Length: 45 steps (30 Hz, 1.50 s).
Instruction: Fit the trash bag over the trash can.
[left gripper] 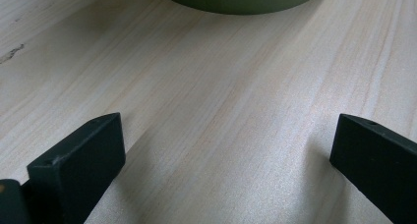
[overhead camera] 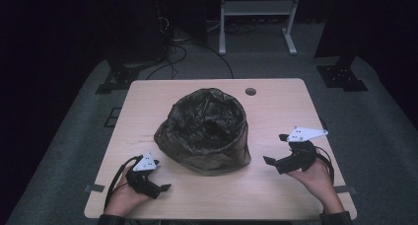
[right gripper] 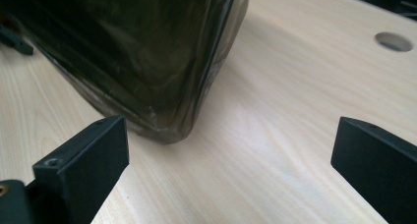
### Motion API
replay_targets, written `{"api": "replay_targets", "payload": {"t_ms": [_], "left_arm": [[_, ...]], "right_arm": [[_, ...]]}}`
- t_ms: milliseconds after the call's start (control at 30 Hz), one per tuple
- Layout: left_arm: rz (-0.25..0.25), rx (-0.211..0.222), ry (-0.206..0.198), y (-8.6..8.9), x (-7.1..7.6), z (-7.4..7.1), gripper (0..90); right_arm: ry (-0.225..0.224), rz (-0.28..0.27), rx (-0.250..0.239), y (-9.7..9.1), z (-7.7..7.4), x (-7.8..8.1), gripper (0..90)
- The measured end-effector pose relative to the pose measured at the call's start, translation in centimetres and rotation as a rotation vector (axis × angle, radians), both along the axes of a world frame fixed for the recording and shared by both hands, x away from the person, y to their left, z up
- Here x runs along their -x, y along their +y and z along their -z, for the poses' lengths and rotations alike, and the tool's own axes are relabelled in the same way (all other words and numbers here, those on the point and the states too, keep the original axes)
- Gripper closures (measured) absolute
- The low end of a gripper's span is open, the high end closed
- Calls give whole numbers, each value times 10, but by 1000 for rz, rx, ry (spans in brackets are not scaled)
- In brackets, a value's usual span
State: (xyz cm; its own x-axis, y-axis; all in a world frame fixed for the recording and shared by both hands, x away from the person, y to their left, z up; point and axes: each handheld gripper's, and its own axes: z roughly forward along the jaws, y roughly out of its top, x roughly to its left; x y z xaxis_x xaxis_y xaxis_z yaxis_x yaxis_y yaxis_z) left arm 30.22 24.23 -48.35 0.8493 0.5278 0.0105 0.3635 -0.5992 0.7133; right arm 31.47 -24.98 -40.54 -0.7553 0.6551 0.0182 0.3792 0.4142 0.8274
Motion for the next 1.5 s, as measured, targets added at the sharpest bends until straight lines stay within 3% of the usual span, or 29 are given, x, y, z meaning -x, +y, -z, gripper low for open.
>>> {"api": "replay_targets", "payload": {"t_ms": [500,733,1067,1167,1400,1467,1500], "left_arm": [[0,0,0,0,0,0,0],[0,0,0,0,0,0,0],[2,0,0,0,0,0,0],[2,0,0,0,0,0,0],[2,0,0,0,0,0,0],[2,0,0,0,0,0,0],[2,1,0,0,0,0,0]], "right_arm": [[43,-11,61,26,40,7,1],[56,-16,115,38,56,13,1],[62,-10,154,48,72,21,1],[70,-12,190,52,77,22,1],[88,-22,188,54,79,22,0],[128,-30,164,53,80,20,0],[126,-31,165,53,80,20,0]]}}
